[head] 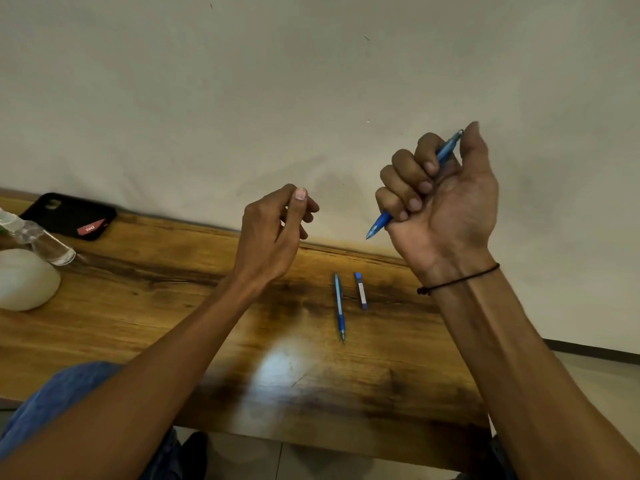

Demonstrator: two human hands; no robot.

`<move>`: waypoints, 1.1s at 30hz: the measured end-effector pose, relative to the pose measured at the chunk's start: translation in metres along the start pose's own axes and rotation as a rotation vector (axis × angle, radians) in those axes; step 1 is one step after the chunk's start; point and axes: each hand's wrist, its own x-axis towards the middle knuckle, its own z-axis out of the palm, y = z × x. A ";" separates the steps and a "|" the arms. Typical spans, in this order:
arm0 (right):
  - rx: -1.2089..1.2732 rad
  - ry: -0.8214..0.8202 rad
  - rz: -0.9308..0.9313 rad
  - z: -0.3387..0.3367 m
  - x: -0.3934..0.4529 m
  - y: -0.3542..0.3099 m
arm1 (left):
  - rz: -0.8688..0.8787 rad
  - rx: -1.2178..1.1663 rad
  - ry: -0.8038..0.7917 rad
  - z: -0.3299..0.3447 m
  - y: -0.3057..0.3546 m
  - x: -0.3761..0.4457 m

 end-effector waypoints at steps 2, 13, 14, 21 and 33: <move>0.034 -0.011 0.017 0.006 -0.004 -0.004 | -0.002 -0.010 0.011 0.000 0.001 0.001; 0.099 -0.026 0.048 0.024 -0.017 -0.011 | -0.007 -0.011 0.015 0.001 0.002 0.001; 0.100 -0.024 0.048 0.024 -0.017 -0.011 | -0.008 -0.010 0.016 0.000 0.002 0.001; 0.091 -0.010 0.039 0.024 -0.018 -0.013 | -0.006 0.001 0.008 0.000 0.002 0.001; 0.018 0.023 -0.009 0.019 -0.013 -0.011 | -0.009 -0.003 -0.009 0.000 0.003 -0.001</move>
